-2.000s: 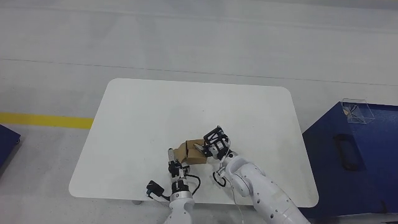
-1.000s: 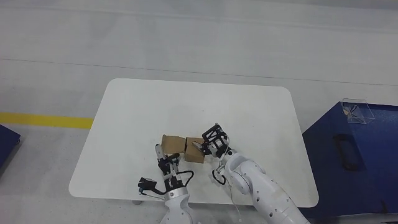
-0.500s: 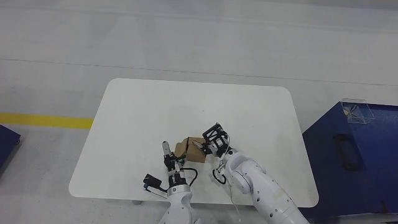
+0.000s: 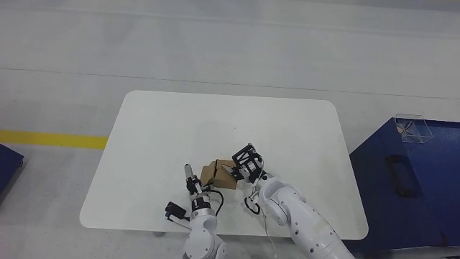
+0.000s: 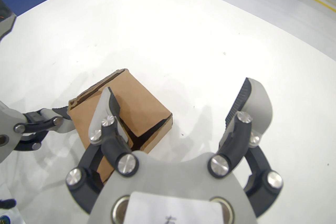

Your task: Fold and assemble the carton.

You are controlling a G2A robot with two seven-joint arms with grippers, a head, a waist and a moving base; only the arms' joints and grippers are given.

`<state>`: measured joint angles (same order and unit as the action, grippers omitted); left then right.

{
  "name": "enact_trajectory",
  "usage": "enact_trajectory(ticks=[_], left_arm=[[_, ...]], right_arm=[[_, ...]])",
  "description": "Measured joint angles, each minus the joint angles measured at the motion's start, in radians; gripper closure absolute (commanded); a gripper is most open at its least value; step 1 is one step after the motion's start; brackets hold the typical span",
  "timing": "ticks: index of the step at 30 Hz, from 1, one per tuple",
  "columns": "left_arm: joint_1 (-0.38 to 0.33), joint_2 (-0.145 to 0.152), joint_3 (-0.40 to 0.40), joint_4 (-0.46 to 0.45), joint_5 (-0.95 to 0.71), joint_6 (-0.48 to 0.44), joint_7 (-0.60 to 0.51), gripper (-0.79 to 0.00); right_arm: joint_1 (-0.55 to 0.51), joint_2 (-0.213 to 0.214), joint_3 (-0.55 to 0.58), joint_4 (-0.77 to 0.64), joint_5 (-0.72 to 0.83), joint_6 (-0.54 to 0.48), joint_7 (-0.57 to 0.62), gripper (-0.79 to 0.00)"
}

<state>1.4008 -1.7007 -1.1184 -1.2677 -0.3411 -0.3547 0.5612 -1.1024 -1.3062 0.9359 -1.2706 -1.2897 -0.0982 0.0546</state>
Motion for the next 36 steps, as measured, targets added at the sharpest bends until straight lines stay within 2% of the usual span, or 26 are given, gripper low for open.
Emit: enact_trajectory(ticks=[7, 14, 17, 31, 36], left_arm=[[-0.02, -0.007, -0.013, 0.045, -0.017, -0.028, -0.005, -0.785], [0.0, -0.009, -0.029, 0.03, 0.047, -0.176, 0.014, -0.785], [0.009, -0.01, -0.033, 0.014, 0.075, -0.201, 0.023, -0.785], [0.041, 0.0, 0.015, -0.026, 0.201, -0.262, -0.04, -0.785], [0.035, 0.002, 0.043, -0.018, 0.215, -0.242, -0.033, -0.785]], right_arm=[[-0.009, -0.004, 0.004, -0.007, -0.01, 0.001, 0.007, -0.785], [-0.019, -0.007, 0.006, -0.016, -0.021, -0.004, 0.01, -0.785], [-0.024, -0.008, 0.007, -0.019, -0.029, -0.01, 0.012, -0.785], [-0.054, -0.006, 0.041, -0.047, -0.041, -0.025, 0.004, -0.785], [-0.07, 0.002, 0.099, -0.072, -0.041, 0.016, -0.008, -0.785]])
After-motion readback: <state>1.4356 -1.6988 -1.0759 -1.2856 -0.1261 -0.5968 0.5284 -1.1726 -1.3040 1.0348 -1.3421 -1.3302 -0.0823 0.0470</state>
